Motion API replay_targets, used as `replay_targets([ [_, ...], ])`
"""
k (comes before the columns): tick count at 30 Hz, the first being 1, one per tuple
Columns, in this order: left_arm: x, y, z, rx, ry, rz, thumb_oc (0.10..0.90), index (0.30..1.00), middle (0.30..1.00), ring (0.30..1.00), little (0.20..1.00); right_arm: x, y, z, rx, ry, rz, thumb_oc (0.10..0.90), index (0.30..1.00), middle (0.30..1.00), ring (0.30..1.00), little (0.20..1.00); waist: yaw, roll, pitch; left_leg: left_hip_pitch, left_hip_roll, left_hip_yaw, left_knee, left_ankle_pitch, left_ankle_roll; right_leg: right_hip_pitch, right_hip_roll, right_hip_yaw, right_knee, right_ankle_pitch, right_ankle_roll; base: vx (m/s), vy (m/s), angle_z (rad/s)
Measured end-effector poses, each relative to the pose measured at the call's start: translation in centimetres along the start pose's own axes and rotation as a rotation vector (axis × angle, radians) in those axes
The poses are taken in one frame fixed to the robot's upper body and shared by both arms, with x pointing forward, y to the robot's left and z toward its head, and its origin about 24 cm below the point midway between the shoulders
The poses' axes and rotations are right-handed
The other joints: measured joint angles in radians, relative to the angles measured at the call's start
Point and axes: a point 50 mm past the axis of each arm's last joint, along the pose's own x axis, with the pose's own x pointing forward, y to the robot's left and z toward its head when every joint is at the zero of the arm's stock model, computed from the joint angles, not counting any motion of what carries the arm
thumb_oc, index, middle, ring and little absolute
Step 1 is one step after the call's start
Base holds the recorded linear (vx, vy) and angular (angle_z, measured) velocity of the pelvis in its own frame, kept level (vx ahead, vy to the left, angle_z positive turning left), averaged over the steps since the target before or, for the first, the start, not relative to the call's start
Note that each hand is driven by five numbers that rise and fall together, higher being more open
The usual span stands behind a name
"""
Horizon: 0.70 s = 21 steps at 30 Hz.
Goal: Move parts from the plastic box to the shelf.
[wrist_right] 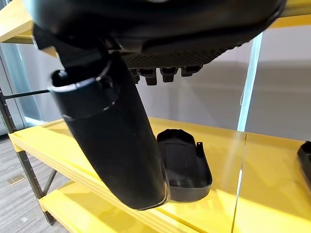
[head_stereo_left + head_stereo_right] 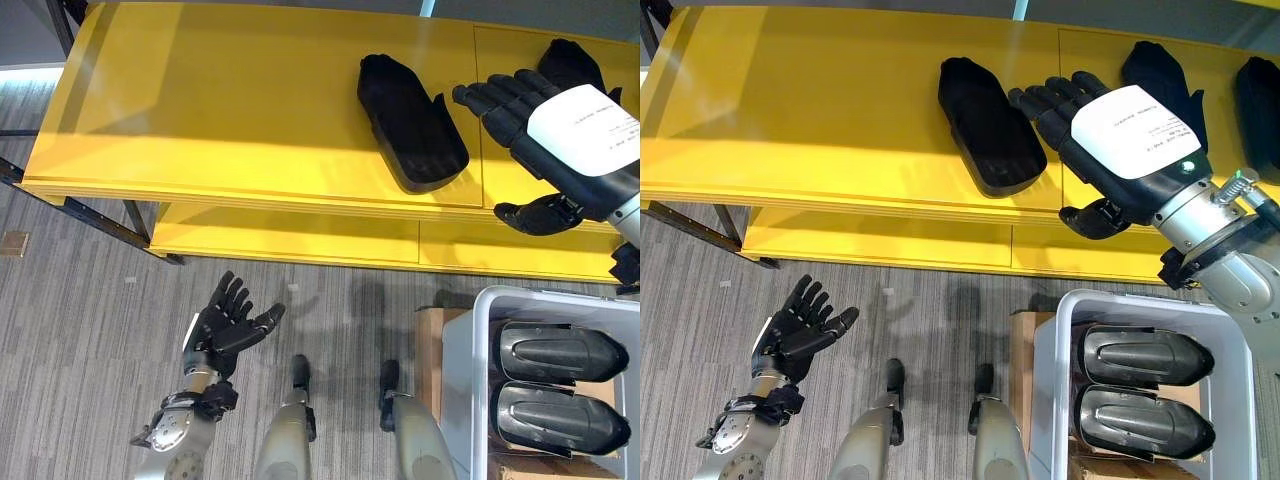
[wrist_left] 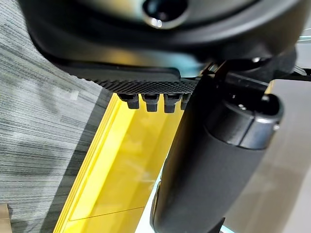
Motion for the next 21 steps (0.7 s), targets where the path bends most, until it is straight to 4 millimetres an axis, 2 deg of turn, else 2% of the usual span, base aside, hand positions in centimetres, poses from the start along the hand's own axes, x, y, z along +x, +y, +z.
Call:
replay_targets([
  [7,0.0,0.0,0.0,0.000,0.000,-0.001,0.900,1.000,1.000,1.000,1.000,0.2,1.7,-0.2,0.011,0.006,0.096,0.900,1.000,1.000,1.000,1.000,0.001,0.001,-0.002,-0.004,0.000,-0.001,0.002,0.000,0.000,-0.010,-0.001,0.004,0.010,-0.001,-0.001,0.00,0.000,0.00],
  [17,0.0,0.0,0.0,0.000,-0.001,-0.002,0.900,1.000,1.000,1.000,1.000,0.9,2.6,-0.3,0.023,0.001,0.166,0.900,1.000,1.000,1.000,1.000,0.005,0.004,-0.007,-0.017,-0.001,0.000,0.008,0.001,0.000,-0.026,-0.002,0.006,0.019,-0.001,-0.001,0.00,0.000,0.00],
  [21,0.0,0.0,0.0,0.000,0.000,-0.002,0.900,1.000,1.000,1.000,1.000,1.6,2.2,-0.2,0.024,-0.014,0.173,0.900,1.000,1.000,1.000,1.000,0.007,0.004,-0.007,-0.017,-0.001,0.000,0.008,0.001,0.000,-0.027,-0.002,0.007,0.019,-0.001,-0.001,0.00,0.000,0.00],
])
